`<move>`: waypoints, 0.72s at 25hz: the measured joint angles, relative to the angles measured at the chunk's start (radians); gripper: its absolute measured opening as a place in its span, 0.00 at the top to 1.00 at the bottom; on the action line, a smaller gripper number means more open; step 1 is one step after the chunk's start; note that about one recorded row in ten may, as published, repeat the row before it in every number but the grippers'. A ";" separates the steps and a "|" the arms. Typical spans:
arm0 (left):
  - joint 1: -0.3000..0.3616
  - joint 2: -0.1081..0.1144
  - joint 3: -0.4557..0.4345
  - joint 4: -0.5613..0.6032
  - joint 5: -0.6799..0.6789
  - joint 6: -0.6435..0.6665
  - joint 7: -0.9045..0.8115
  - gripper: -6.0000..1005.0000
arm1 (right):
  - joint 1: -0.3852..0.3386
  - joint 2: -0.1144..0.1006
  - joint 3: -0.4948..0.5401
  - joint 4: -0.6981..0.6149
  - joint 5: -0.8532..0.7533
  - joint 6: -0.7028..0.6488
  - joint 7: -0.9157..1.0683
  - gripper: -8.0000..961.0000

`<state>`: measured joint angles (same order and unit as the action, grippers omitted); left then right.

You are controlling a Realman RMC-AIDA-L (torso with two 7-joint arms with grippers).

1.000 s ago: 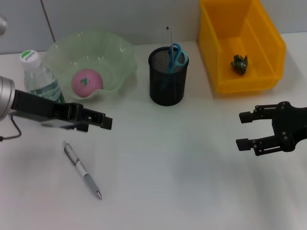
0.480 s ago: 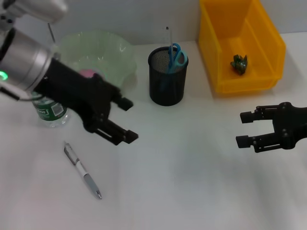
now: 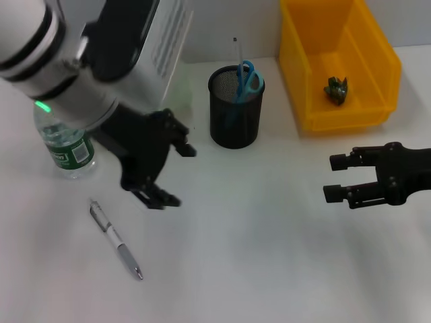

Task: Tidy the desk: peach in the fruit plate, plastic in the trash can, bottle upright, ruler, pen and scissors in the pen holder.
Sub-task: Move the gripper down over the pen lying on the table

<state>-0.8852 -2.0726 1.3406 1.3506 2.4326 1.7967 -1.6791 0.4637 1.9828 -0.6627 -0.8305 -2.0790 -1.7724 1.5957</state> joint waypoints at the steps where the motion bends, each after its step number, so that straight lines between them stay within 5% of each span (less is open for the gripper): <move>1: 0.014 0.000 0.017 -0.006 0.025 -0.028 0.039 0.24 | 0.003 0.000 0.003 0.011 0.000 0.003 0.005 0.15; 8: 0.101 0.002 0.162 -0.025 0.200 -0.175 0.188 0.24 | 0.002 -0.001 0.013 0.065 0.001 0.048 0.032 0.15; 18: 0.131 0.004 0.275 -0.027 0.279 -0.156 0.283 0.25 | 0.017 -0.002 0.017 0.091 -0.001 0.131 0.064 0.15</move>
<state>-0.7540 -2.0688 1.6155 1.3238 2.7121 1.6408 -1.3964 0.4803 1.9811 -0.6457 -0.7398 -2.0796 -1.6415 1.6595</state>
